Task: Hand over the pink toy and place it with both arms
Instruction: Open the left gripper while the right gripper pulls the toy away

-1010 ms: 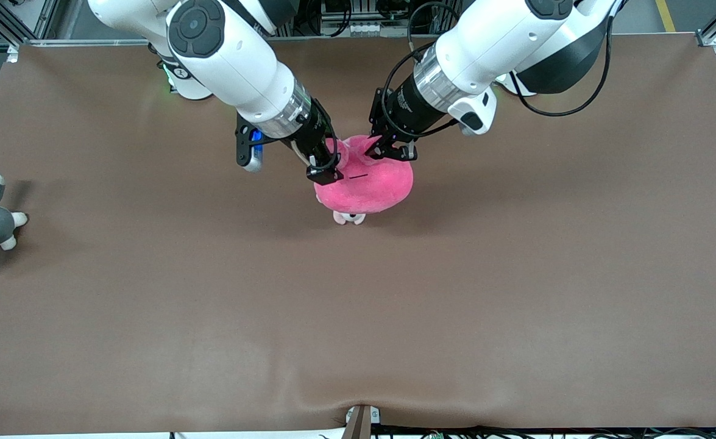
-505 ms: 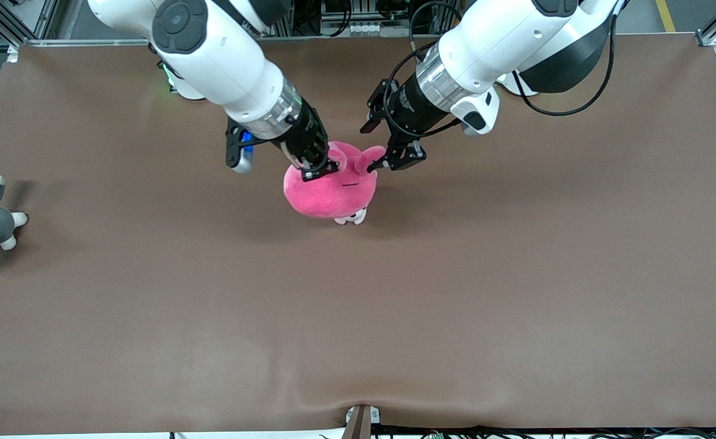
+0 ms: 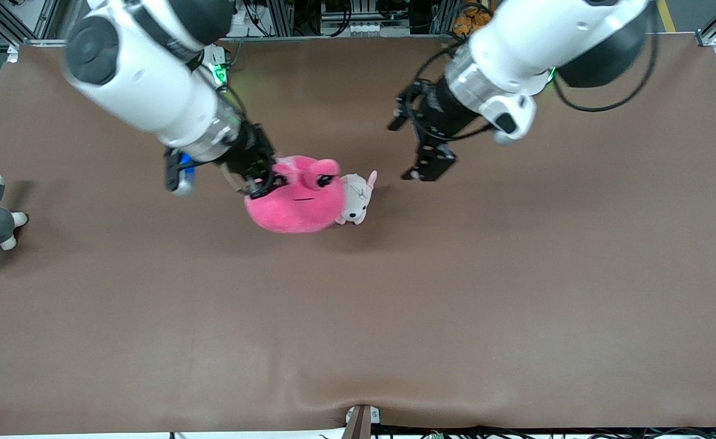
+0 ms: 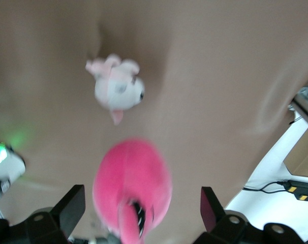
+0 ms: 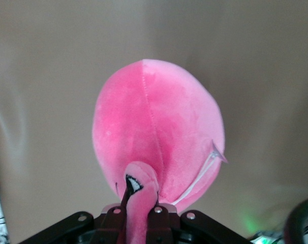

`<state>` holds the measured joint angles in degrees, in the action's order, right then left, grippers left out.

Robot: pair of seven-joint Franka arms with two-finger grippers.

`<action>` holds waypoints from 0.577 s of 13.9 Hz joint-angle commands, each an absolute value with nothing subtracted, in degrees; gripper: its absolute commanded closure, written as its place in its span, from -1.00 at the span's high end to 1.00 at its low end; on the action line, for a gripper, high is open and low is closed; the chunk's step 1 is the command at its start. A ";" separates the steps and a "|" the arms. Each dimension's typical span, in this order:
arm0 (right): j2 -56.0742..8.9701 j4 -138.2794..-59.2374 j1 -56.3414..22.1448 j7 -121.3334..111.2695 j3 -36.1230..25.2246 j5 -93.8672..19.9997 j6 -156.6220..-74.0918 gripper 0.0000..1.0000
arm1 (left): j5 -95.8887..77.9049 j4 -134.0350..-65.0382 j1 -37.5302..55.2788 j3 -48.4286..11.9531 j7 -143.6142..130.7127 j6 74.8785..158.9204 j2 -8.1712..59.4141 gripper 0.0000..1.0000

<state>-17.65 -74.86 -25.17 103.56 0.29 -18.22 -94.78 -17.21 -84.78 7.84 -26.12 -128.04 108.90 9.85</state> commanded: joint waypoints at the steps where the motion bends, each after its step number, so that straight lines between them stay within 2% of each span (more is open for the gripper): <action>1: -17.31 -75.85 -18.83 94.25 1.05 -18.63 -89.32 -1.00 | -15.82 -83.32 2.04 -25.66 -113.79 101.98 8.79 1.00; 8: -18.28 -87.09 -4.68 68.59 0.97 -17.23 -87.80 -1.00 | -3.26 -83.50 -7.80 -25.66 -68.20 90.98 7.65 1.00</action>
<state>-18.91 -84.44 -9.26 75.27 -0.13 -17.62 -87.79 -5.13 -83.51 -4.65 -25.22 -80.53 94.41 8.67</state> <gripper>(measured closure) 0.877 0.000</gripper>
